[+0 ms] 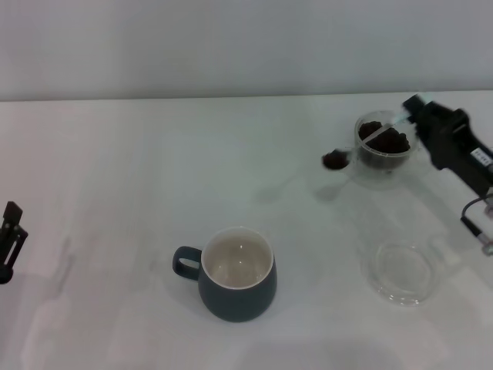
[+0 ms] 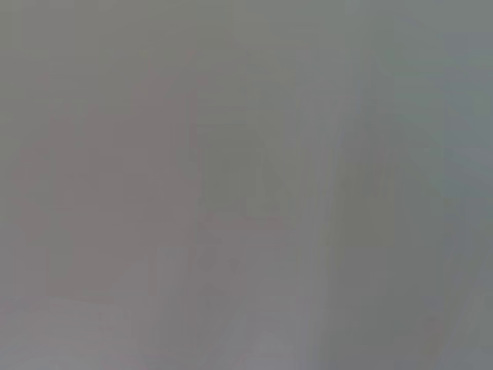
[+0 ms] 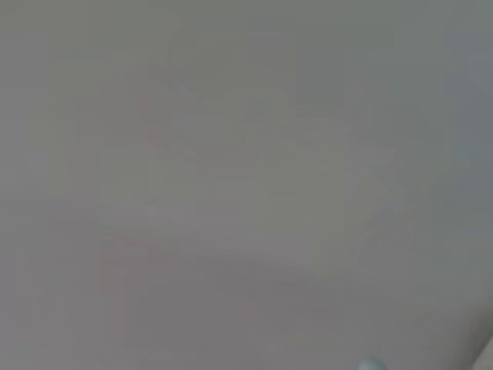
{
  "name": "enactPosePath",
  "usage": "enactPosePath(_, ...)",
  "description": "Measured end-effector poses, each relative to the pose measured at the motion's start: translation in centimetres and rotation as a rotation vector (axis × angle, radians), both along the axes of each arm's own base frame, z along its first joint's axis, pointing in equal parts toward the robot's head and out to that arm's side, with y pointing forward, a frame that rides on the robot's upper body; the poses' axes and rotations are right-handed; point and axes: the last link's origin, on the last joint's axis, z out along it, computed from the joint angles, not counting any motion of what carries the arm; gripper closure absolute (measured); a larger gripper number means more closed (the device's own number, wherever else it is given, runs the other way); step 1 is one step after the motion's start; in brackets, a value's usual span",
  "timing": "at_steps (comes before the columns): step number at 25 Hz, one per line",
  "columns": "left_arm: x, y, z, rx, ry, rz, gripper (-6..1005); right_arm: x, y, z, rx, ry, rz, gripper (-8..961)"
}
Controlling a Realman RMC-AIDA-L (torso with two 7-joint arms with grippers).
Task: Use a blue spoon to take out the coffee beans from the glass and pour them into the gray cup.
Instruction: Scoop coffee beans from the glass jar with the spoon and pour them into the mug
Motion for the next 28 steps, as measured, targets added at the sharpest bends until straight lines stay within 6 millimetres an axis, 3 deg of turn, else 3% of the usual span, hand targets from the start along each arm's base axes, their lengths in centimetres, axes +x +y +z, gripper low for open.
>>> enactPosePath(13,0.2,-0.2,-0.5,-0.025,0.001,-0.010,197,-4.1,-1.3,-4.1,-0.196,-0.052,0.223,799)
enactPosePath(20,0.3,-0.3,-0.7,-0.038,-0.001,-0.017,198,-5.2,-1.6,-5.0,-0.227,-0.087,0.287,798)
enactPosePath(28,0.3,-0.3,-0.6,-0.036,0.002,-0.018,198,-6.2,-1.3,-5.9,-0.188,-0.245,0.386,798)
